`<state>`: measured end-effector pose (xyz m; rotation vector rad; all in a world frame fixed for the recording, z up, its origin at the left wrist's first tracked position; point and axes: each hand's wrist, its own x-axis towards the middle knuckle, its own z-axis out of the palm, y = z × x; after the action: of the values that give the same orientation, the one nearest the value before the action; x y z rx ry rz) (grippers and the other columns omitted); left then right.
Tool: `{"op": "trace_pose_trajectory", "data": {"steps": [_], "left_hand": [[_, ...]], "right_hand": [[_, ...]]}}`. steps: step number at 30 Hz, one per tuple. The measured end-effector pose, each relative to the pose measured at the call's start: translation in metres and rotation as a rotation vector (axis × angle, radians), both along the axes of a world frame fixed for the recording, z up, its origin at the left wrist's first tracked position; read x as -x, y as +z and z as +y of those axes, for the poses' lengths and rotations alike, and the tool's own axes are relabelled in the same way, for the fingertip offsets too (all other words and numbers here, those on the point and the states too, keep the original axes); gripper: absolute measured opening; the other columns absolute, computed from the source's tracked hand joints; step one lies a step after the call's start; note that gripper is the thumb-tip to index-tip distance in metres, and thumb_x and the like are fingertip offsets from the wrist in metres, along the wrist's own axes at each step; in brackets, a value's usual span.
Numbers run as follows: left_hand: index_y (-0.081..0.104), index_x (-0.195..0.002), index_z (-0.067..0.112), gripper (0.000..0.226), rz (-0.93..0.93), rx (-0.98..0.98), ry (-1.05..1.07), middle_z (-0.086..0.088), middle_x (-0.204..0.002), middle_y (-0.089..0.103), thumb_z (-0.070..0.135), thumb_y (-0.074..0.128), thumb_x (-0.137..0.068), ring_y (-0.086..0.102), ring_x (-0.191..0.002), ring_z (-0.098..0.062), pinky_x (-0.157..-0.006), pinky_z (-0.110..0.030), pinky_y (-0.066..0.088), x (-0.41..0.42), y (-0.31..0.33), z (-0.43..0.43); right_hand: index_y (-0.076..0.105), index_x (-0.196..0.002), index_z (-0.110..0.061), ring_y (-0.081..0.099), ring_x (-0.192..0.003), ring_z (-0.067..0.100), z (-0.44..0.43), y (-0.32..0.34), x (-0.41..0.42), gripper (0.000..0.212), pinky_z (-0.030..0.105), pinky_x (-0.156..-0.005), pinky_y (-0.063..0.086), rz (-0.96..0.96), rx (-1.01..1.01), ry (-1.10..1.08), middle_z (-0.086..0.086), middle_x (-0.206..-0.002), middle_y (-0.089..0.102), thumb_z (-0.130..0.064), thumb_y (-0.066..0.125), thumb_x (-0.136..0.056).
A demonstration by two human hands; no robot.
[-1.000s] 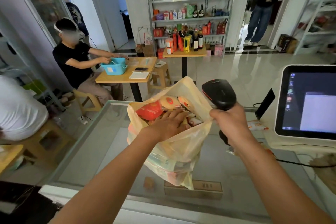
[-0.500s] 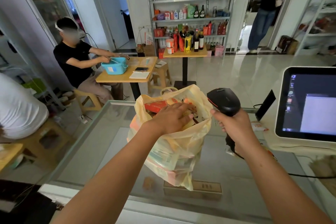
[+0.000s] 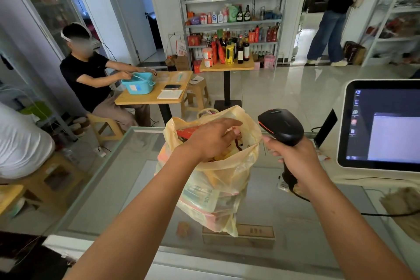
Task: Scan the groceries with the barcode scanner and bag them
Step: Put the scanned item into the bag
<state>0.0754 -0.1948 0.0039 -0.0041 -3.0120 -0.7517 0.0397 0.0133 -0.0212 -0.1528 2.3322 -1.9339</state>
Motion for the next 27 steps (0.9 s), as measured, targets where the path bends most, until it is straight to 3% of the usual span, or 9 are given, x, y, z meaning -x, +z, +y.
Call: {"op": "trace_pose_trajectory", "data": {"steps": [3, 8, 14, 18, 21, 23, 27], "left_hand": [[0.053, -0.138, 0.034, 0.036, 0.138, -0.052, -0.016, 0.008, -0.146, 0.052, 0.04, 0.039, -0.106, 0.049, -0.131, -0.016, -0.104, -0.035, 0.04, 0.005, 0.004, 0.014], [0.061, -0.133, 0.022, 0.033, 0.246, -0.145, -0.173, 0.004, -0.134, 0.062, 0.031, 0.045, -0.105, 0.055, -0.121, -0.01, -0.094, -0.018, 0.038, 0.028, -0.005, 0.07], [0.064, -0.128, 0.021, 0.03, 0.212, -0.169, -0.27, 0.001, -0.127, 0.066, 0.028, 0.049, -0.104, 0.061, -0.112, -0.014, -0.093, -0.027, 0.047, 0.057, -0.031, 0.142], [0.067, -0.124, 0.018, 0.027, 0.063, -0.164, -0.193, -0.001, -0.122, 0.069, 0.017, 0.054, -0.1, 0.063, -0.109, -0.016, -0.088, -0.02, 0.043, 0.072, -0.074, 0.173], [0.064, -0.128, 0.019, 0.036, -0.138, -0.084, -0.071, -0.002, -0.131, 0.064, 0.011, 0.056, -0.095, 0.059, -0.12, -0.022, -0.102, -0.029, 0.044, 0.085, -0.125, 0.179], [0.061, -0.13, 0.018, 0.04, -0.255, -0.051, 0.023, -0.006, -0.134, 0.061, 0.01, 0.057, -0.092, 0.056, -0.122, -0.026, -0.102, -0.033, 0.045, 0.093, -0.154, 0.179], [0.045, -0.141, 0.015, 0.056, -0.41, -0.069, 0.263, -0.016, -0.14, 0.051, 0.032, 0.063, -0.09, 0.05, -0.125, -0.035, -0.102, -0.042, 0.045, 0.103, -0.195, 0.176]], "right_hand": [[0.066, -0.09, -0.026, 0.069, -0.08, 0.023, 0.013, 0.009, -0.005, 0.017, 0.042, -0.076, 0.057, -0.01, 0.027, 0.006, 0.012, -0.085, 0.072, -0.031, 0.078, -0.079], [0.07, -0.092, -0.011, 0.064, -0.059, 0.021, 0.059, 0.02, -0.016, 0.017, 0.035, -0.061, 0.056, -0.083, 0.133, -0.028, 0.012, -0.074, 0.071, -0.022, 0.077, -0.081], [0.068, -0.088, -0.007, 0.051, -0.048, 0.021, 0.123, 0.005, -0.015, 0.015, 0.03, -0.05, 0.047, -0.165, 0.234, -0.167, 0.011, -0.061, 0.058, -0.019, 0.075, -0.083], [0.065, -0.074, -0.009, 0.049, -0.045, 0.019, 0.146, -0.04, -0.02, 0.018, 0.03, -0.051, 0.045, -0.36, 0.216, -0.211, 0.008, -0.056, 0.057, -0.021, 0.076, -0.081], [0.064, -0.078, -0.006, 0.05, -0.047, 0.019, 0.154, -0.072, -0.027, 0.018, 0.031, -0.051, 0.045, -0.478, 0.181, -0.213, 0.008, -0.058, 0.057, -0.02, 0.074, -0.083], [0.065, -0.083, -0.004, 0.05, -0.049, 0.02, 0.159, -0.087, -0.029, 0.018, 0.031, -0.052, 0.045, -0.526, 0.183, -0.212, 0.009, -0.06, 0.057, -0.019, 0.075, -0.083], [0.067, -0.088, -0.002, 0.05, -0.047, 0.018, 0.167, -0.109, -0.031, 0.02, 0.03, -0.051, 0.044, -0.57, 0.199, -0.222, 0.007, -0.057, 0.056, -0.02, 0.075, -0.083]]}}
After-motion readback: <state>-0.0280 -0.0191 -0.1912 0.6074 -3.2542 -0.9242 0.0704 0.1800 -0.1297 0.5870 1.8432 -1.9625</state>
